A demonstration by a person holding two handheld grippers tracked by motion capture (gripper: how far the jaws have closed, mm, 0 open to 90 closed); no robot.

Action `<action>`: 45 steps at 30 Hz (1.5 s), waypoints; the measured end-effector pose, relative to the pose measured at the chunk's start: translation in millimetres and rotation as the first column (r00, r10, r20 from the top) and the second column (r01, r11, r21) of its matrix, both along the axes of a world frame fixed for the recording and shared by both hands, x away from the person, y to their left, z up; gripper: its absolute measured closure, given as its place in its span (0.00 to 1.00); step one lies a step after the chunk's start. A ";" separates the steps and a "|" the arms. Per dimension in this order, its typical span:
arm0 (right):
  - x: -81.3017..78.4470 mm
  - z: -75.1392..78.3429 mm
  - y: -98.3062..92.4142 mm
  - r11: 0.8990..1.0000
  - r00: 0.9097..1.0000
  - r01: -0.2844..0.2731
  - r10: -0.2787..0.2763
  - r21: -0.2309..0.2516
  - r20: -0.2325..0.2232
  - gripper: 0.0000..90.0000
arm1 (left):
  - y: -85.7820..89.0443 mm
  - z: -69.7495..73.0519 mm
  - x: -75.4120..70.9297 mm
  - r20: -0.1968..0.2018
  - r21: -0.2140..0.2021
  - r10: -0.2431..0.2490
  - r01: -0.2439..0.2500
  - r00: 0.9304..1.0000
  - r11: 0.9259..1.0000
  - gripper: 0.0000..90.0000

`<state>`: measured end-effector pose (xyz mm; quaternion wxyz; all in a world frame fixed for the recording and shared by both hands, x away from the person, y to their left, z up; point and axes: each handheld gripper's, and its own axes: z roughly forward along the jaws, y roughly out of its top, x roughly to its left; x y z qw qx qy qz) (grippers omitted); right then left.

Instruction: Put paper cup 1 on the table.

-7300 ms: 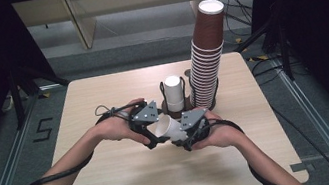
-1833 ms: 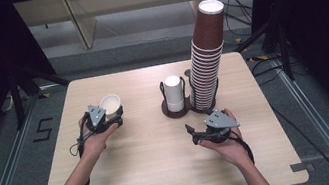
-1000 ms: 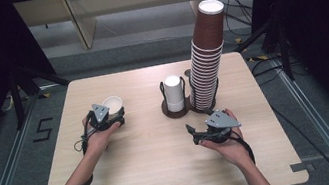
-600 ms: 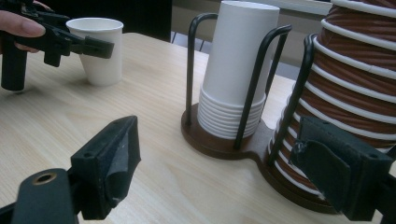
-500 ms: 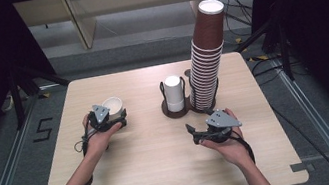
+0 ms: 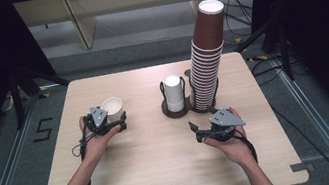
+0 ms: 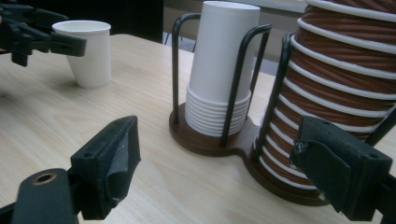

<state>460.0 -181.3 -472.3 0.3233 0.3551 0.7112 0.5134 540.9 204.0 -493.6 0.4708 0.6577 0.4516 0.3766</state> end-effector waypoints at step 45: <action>-4.4 23.1 -38.4 0.989 0.992 0.127 -0.128 0.068 0.010 0.17 | -44.7 51.6 -23.4 0.124 -0.083 -0.181 0.192 0.976 0.978 0.02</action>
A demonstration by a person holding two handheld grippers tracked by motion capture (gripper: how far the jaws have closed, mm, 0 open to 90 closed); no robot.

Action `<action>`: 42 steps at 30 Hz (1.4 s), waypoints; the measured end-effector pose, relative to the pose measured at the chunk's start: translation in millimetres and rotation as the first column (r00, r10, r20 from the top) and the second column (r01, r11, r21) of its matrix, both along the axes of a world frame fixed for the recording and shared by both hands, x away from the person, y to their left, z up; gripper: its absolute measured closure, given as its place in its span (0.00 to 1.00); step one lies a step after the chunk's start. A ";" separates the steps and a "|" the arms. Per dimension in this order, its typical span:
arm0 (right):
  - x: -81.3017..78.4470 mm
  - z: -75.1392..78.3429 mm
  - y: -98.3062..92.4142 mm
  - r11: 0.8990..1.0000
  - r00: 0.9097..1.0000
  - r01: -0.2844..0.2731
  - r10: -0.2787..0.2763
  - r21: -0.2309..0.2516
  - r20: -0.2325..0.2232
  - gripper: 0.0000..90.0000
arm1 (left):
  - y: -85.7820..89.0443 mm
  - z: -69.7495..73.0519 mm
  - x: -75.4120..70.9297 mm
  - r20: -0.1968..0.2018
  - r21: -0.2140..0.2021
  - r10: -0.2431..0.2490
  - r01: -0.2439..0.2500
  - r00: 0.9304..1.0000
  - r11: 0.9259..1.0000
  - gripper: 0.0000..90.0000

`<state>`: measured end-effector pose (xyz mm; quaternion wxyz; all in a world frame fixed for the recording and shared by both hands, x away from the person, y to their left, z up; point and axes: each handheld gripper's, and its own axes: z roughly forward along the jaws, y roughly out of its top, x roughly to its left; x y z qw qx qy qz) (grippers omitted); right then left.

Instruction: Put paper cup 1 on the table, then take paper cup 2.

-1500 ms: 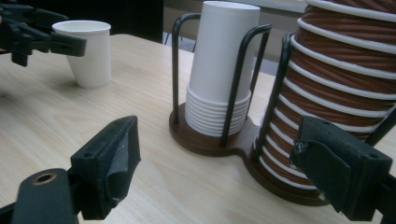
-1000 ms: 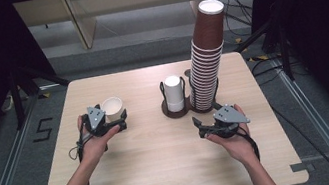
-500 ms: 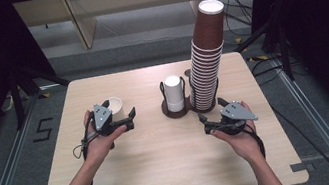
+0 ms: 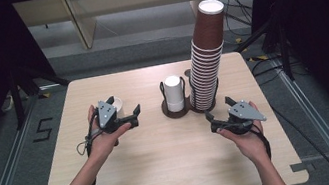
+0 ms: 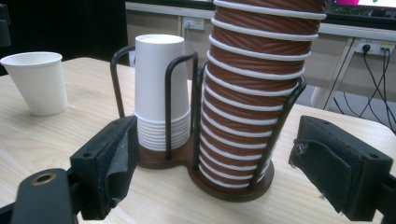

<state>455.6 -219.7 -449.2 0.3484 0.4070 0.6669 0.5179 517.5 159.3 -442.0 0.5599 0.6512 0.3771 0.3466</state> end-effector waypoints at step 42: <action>29.3 119.5 -8.8 0.994 0.975 0.100 -0.104 0.034 0.194 0.12 | -96.1 60.6 10.7 0.131 -0.025 -0.238 0.244 0.962 0.970 0.03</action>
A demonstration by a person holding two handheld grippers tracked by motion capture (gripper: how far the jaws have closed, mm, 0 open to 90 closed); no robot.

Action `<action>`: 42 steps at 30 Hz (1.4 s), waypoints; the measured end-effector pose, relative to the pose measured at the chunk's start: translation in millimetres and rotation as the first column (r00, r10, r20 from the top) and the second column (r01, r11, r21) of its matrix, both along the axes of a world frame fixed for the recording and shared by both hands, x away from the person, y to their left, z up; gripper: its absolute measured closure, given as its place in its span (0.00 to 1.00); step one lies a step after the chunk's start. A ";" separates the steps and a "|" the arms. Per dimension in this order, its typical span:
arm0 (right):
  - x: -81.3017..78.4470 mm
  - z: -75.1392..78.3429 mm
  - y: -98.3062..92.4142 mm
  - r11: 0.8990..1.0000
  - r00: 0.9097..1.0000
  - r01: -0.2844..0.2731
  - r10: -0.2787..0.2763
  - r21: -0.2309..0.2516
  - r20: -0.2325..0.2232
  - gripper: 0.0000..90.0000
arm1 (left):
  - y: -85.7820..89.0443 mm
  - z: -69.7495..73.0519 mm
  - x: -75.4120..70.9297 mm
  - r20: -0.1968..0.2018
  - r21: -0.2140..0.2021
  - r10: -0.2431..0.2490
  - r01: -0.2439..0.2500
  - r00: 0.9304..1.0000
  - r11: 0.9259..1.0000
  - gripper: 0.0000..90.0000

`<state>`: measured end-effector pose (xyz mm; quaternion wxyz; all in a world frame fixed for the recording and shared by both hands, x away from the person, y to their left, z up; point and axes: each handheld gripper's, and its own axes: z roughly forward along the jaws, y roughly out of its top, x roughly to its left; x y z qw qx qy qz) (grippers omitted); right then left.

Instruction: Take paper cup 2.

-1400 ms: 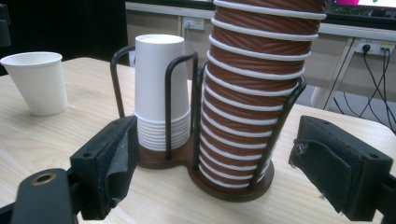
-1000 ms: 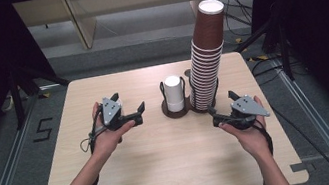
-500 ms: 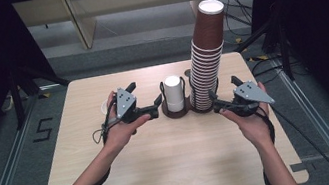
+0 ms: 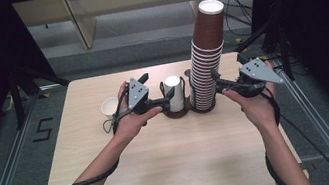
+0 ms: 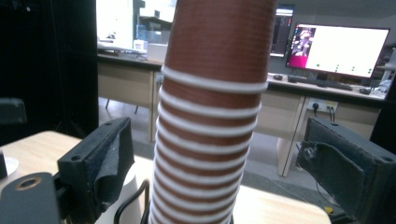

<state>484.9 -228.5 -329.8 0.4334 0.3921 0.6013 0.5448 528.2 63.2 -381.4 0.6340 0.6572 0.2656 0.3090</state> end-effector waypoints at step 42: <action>47.7 69.4 12.0 0.999 1.000 0.008 -0.009 0.041 0.024 0.11 | -90.8 36.3 45.6 0.041 0.003 -0.119 0.119 0.992 0.993 0.00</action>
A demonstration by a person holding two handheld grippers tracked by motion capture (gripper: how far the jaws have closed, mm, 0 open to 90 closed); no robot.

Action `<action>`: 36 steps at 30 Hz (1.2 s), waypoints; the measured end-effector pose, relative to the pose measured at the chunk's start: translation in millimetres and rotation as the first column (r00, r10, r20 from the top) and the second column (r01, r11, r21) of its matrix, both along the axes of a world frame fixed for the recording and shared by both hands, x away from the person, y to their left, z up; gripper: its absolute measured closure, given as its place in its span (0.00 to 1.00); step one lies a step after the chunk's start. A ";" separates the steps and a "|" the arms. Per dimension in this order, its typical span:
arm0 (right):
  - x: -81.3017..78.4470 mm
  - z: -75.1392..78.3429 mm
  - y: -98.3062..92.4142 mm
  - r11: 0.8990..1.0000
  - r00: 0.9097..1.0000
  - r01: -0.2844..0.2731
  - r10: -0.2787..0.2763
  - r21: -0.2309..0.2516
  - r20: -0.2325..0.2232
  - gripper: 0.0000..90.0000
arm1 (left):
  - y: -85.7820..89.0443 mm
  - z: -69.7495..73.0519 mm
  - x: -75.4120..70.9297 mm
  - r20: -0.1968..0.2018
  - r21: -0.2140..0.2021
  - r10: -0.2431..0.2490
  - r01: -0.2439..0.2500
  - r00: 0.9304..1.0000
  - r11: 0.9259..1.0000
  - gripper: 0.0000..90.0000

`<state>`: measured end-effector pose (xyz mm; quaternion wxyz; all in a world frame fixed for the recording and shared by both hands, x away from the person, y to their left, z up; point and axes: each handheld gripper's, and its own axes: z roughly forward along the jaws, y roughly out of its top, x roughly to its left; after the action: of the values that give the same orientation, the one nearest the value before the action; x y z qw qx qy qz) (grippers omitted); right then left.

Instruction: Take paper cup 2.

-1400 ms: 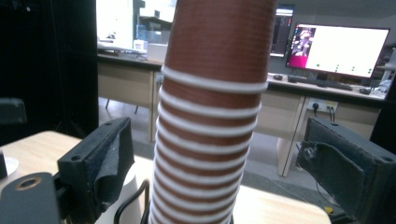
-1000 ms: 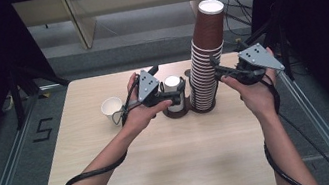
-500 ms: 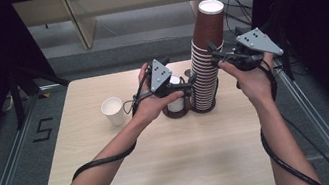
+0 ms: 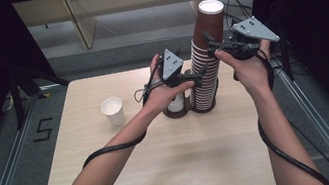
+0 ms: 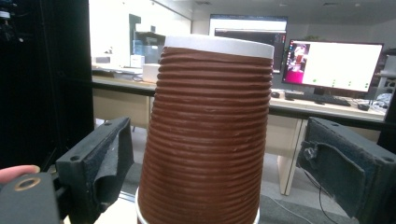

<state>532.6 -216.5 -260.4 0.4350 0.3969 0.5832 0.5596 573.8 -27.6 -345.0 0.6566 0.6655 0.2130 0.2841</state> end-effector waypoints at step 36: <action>25.7 11.5 5.9 1.000 0.997 -0.020 0.021 0.014 -0.081 0.12 | -33.6 12.7 29.4 -0.025 0.012 -0.021 0.021 0.999 1.000 0.01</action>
<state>558.3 -210.6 -248.9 0.4026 0.4163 0.6005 0.5514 603.2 -61.2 -332.3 0.6528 0.6751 0.2125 0.2700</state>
